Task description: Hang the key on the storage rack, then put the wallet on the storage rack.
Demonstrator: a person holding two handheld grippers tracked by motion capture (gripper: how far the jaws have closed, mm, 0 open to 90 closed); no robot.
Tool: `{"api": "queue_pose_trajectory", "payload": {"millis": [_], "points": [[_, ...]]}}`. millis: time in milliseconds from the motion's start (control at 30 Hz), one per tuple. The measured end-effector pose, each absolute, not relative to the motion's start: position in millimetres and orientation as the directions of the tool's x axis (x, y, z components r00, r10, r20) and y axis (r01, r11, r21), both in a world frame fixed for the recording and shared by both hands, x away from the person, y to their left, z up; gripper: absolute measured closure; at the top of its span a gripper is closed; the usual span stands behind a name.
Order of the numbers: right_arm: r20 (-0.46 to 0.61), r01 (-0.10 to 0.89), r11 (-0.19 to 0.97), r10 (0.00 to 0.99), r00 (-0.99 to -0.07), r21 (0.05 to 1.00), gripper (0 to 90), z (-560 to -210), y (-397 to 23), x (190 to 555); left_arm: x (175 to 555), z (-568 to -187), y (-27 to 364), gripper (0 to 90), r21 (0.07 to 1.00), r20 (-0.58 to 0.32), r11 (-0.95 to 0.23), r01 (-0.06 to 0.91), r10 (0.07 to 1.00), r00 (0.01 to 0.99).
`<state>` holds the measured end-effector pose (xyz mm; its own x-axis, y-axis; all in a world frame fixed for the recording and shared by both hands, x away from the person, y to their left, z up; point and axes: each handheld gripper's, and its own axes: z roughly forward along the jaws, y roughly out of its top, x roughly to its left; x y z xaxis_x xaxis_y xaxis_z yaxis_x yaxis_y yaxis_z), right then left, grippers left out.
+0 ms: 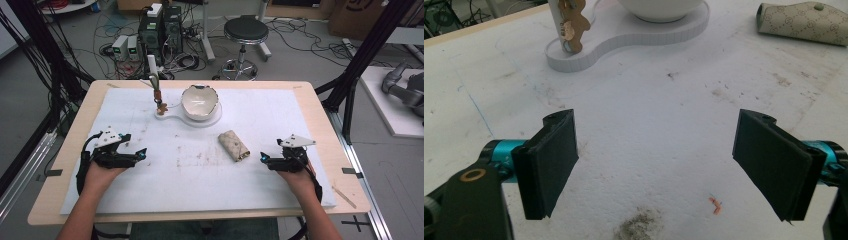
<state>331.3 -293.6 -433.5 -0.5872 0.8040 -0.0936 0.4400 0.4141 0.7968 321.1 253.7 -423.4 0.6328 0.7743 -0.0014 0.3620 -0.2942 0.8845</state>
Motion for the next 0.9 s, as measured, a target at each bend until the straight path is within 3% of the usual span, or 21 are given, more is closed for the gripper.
{"api": "queue_pose_trajectory", "payload": {"millis": [900], "points": [[-0.058,0.436,0.382,0.802,-0.595,0.815,18.4,-425.4,-273.6,330.0,315.7,-424.4,262.1,18.2,0.895,-0.012,-0.275,0.352,0.772,0.635]]}}
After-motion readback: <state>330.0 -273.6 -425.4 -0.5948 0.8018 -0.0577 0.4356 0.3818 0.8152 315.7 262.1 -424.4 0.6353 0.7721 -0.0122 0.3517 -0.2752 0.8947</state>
